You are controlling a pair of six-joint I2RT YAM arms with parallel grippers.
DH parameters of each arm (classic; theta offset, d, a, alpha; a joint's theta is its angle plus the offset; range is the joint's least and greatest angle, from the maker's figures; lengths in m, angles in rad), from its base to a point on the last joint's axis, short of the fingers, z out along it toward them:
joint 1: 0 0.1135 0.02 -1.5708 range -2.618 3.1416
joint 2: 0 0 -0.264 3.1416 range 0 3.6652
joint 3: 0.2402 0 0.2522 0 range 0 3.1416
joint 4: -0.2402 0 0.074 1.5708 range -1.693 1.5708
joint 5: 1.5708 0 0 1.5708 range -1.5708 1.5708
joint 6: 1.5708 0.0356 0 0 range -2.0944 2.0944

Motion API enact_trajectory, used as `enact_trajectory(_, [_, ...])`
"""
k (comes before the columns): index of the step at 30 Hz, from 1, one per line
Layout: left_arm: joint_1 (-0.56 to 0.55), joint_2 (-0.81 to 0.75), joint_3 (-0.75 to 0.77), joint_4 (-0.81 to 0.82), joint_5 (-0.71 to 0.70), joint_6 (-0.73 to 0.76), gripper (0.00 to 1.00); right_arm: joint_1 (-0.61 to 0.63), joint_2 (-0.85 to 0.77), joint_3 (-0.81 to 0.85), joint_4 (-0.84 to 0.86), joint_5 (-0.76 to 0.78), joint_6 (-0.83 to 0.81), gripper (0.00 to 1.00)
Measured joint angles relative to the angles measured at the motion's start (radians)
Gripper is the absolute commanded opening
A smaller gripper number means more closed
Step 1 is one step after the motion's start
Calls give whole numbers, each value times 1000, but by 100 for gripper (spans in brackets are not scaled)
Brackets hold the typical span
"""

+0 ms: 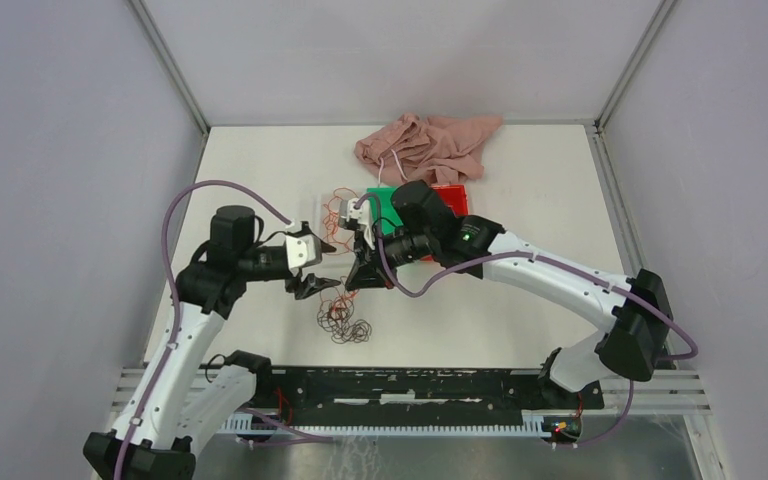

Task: Untangle the cables

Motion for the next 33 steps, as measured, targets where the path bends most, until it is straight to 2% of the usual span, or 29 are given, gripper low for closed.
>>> enact_trajectory(11, [-110,41,0,-12,-5,9,55,0,28,38,4,-27,-5,0])
enact_trajectory(14, [-114,41,0,-12,-6,8,43,0,28,41,3,-27,-6,0])
enact_trajectory(17, [-115,39,0,-6,-11,6,21,0,29,41,1,-27,-6,2])
enact_trajectory(20, [-116,25,0,19,-30,-11,5,0,29,41,0,-23,-5,9])
enact_trajectory(21, [-116,16,-1,34,-38,-23,3,0,29,40,1,-16,-4,12])
enact_trajectory(24, [-117,-14,-9,94,-73,-64,3,0,18,21,26,15,11,30])
enact_trajectory(30, [-117,-60,-33,220,-187,-180,3,0,-85,-139,131,150,76,55])
enact_trajectory(33, [-117,-85,-40,250,-220,-233,3,0,-138,-212,203,257,126,61])
